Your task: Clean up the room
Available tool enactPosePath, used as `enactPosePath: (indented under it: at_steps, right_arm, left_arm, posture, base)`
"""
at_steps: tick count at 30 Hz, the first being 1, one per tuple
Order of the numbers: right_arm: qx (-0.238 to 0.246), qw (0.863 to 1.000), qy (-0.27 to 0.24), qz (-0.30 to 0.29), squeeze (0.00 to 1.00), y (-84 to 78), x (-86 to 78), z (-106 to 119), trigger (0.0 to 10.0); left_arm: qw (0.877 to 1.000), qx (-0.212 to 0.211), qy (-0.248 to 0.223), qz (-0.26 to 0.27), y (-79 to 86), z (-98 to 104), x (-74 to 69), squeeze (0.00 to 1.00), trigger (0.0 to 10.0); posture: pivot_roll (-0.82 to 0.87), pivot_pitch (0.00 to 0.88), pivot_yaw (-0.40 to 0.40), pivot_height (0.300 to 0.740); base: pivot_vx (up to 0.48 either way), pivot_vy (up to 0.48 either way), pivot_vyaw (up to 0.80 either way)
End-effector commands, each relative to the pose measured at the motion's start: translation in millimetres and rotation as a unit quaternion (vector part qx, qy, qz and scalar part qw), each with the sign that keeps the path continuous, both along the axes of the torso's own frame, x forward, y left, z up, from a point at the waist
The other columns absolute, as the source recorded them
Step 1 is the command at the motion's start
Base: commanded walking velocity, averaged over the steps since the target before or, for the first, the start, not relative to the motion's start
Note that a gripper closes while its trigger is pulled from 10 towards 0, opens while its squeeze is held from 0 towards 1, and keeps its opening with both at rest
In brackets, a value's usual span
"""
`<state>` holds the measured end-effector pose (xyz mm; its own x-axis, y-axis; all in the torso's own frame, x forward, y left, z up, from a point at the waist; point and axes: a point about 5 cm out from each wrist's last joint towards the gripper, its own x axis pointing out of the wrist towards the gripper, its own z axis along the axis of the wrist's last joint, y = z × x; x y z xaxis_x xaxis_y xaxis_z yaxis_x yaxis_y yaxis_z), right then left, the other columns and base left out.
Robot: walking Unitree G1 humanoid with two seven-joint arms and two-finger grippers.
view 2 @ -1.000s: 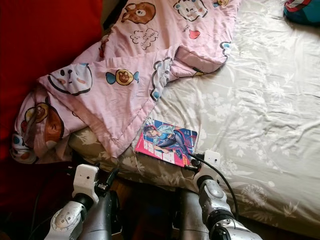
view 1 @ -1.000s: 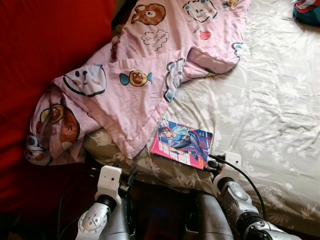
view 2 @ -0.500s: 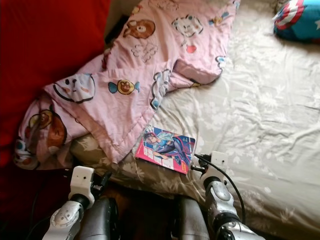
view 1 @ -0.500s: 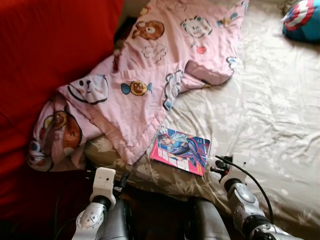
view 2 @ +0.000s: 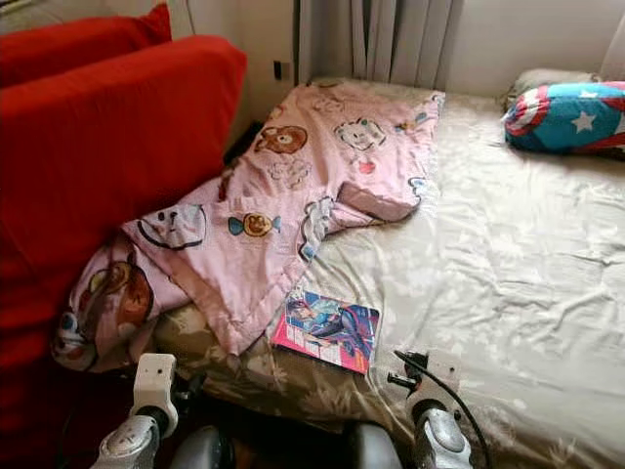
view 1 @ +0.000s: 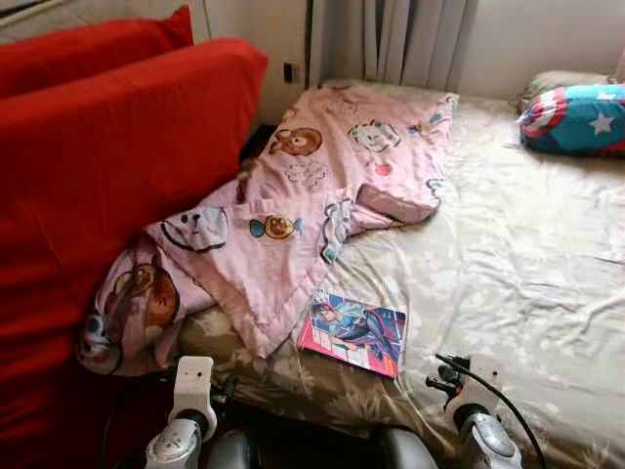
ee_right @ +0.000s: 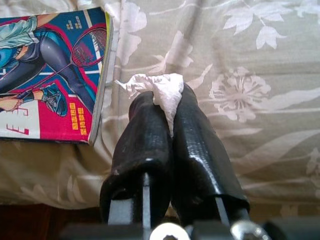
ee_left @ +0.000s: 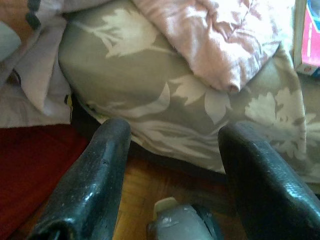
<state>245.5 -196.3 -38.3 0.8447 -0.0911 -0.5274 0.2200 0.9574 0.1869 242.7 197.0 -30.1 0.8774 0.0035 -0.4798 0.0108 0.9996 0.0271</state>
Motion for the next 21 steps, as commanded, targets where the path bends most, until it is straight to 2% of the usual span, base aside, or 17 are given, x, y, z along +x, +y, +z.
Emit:
enactPosePath:
  at_steps: [1,2,4,6,12,21]
  right_arm:
    - [-0.002,1.0,0.019,-0.004,0.0,0.1,-5.5,-5,10.0]
    - [0.0,0.999,0.041,-0.006,0.0,1.2,-12.7,-11,10.0]
    - [-0.002,0.999,0.05,-0.005,0.0,1.4,-15.5,-13,10.0]
    - [-0.003,0.997,0.073,0.0,0.0,3.1,-25.1,-21,10.0]
    - [-0.012,0.995,0.101,0.02,0.0,5.5,-36.6,-28,10.0]
    - [-0.034,0.989,0.138,0.045,0.0,5.2,-50.5,-37,10.0]
  left_arm:
    - [1.0,0.001,0.008,0.004,2.1,-2,0.4,0.0,10.0]
    - [1.0,0.004,0.026,0.002,1.6,-6,-2.7,0.0,10.0]
    - [0.999,0.005,0.032,0.003,1.2,-8,-4.1,0.0,10.0]
    - [0.998,0.006,0.059,0.01,2.8,-17,-13.9,0.0,10.0]
    - [0.996,0.007,0.084,0.014,3.0,-25,-24.6,0.0,10.0]
    - [0.991,0.015,0.133,0.02,4.4,-37,-39.1,0.0,10.0]
  posture:
    - [-0.03,0.0,-0.011,0.662]
    - [-0.04,0.0,-0.009,0.672]
    - [-0.04,0.0,-0.009,0.677]
    - [-0.04,0.0,-0.018,0.697]
    - [-0.03,0.0,-0.041,0.737]
    - [0.01,0.0,-0.06,0.74]
  base:
    - [0.0,0.0,0.0]
    - [0.0,0.0,0.0]
    - [0.0,0.0,0.0]
    - [0.0,0.0,0.0]
    - [0.0,0.0,0.0]
    - [0.0,0.0,0.0]
